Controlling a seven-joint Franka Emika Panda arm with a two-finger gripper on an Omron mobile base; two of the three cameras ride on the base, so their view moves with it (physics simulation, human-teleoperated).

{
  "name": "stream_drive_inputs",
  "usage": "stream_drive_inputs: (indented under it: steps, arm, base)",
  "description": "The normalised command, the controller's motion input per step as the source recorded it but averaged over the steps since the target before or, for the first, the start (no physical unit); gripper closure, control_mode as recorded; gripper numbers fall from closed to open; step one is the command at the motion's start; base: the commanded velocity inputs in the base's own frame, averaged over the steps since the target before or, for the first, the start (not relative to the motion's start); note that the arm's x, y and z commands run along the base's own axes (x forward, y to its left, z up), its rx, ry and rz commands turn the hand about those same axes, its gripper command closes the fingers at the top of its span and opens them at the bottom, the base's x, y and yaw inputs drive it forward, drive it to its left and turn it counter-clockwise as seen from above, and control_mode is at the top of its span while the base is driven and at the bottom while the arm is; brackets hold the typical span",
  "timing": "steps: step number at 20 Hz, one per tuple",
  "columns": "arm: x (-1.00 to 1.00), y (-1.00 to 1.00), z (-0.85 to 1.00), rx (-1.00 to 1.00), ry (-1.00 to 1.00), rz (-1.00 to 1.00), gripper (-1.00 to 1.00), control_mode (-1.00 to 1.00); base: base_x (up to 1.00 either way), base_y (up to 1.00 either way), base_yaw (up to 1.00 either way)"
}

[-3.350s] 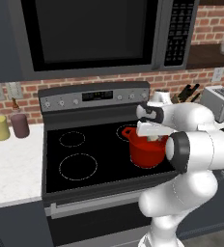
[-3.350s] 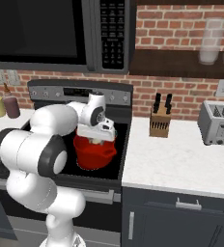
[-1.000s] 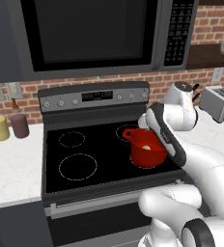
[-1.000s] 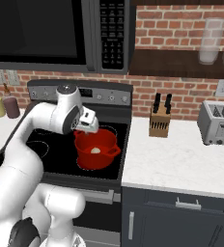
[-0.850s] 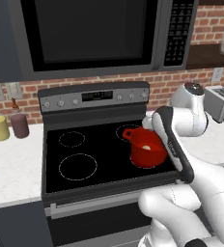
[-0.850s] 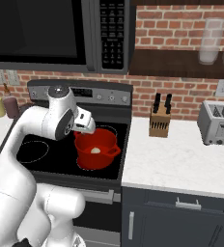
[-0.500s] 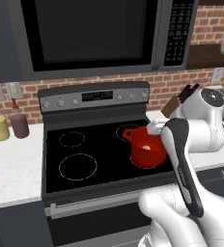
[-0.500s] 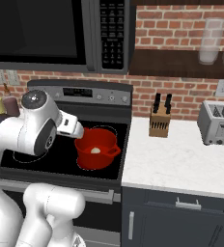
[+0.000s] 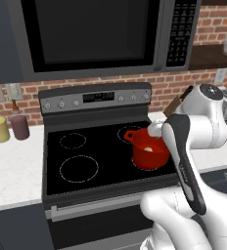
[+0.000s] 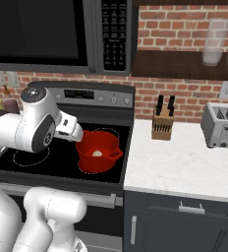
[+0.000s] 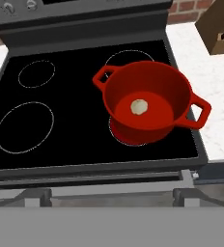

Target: Put the garlic and mushroom in the pot. Retrieve the spatula and lightly stir the vegetables in the pot.

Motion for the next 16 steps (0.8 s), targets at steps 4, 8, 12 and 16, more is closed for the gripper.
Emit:
stream_drive_inputs:
  steps: [4, 8, 12, 16]
  arm:
    - [0.00, 0.00, 0.00, 0.00, 0.00, 0.00, -1.00, -1.00]
    - [0.00, 0.05, -0.01, -0.02, 0.00, 0.00, -1.00, -1.00]
    - [0.13, 0.68, -0.19, -0.08, 0.04, 0.00, -1.00, 1.00]
    - [0.00, 0.00, 0.00, 0.00, 0.00, 0.00, -1.00, 1.00]
  base:
    - [0.00, 0.00, 0.00]
    - [0.00, 0.00, 0.00]
    - [0.05, 0.25, 0.00]
    - [0.05, 1.00, 0.00]
